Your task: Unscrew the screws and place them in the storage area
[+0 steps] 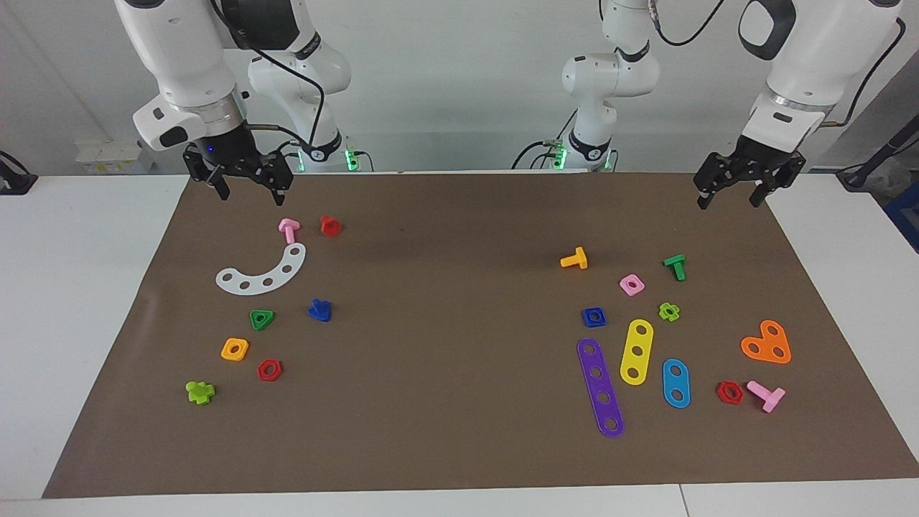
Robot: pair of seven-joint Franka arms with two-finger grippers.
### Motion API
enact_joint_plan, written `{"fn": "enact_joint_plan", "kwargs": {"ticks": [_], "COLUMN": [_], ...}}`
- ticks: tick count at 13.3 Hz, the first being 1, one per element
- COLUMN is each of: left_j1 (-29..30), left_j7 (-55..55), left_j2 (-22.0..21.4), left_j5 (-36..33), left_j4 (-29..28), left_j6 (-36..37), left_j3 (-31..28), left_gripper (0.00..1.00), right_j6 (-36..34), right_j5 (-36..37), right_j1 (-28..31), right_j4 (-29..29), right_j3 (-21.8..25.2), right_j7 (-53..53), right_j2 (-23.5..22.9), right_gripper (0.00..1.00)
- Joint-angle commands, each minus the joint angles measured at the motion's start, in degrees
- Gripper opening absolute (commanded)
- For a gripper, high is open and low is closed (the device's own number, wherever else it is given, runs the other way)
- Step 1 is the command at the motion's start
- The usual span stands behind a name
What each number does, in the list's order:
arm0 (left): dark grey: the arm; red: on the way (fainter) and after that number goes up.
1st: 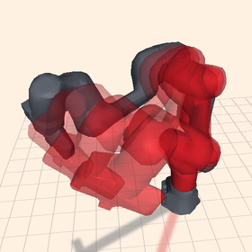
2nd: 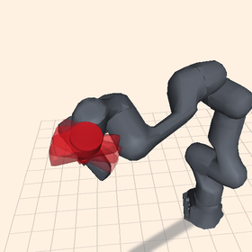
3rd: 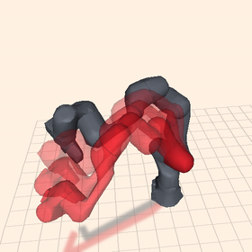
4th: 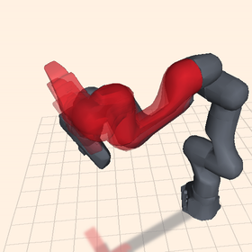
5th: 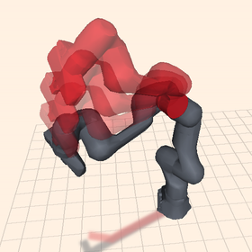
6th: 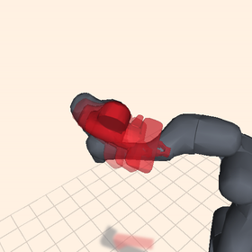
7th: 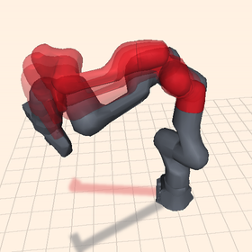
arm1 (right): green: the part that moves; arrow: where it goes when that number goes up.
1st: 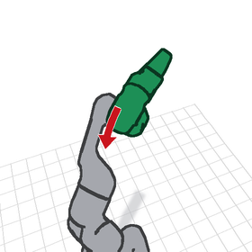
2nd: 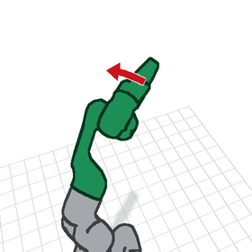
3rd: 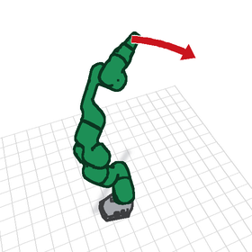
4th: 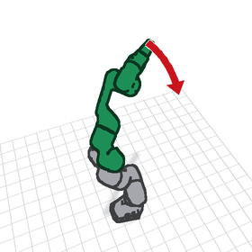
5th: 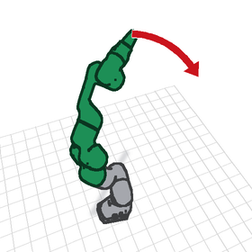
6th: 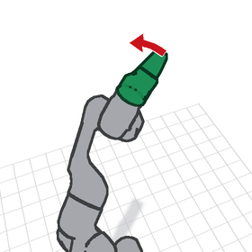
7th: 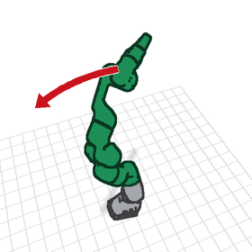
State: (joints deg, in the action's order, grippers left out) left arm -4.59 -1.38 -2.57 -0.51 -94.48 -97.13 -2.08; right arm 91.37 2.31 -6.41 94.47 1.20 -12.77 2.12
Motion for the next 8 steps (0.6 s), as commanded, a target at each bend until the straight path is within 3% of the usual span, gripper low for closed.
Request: {"fn": "enact_joint_plan", "kwargs": {"ticks": [1, 5, 8], "left_j1": [-1.04, -1.21, -1.3], "left_j7": [-2.05, -2.05, -1.44], "left_j2": [0.54, 0.9, -0.33], "left_j5": [-0.36, -0.28, 0.08], "left_j4": [2.45, 4.56, 2.2], "left_j6": [0.89, 6.59, 8.98], "left_j3": [-0.65, -0.65, -0.3], "left_gripper": [1.0, 1.0, 1.0], "right_j6": [1.79, 1.88, 1.88], "right_j5": [-1.25, -1.25, -1.25], "right_j1": [0.87, 0.87, 0.87], "right_j4": [1.95, 1.95, 1.95], "right_j3": [-0.5, -0.5, -0.5], "right_j7": [1.7, 1.78, 2.14], "right_j2": [1.49, 1.49, 1.49], "right_gripper": [1.0, 1.0, 1.0]}}
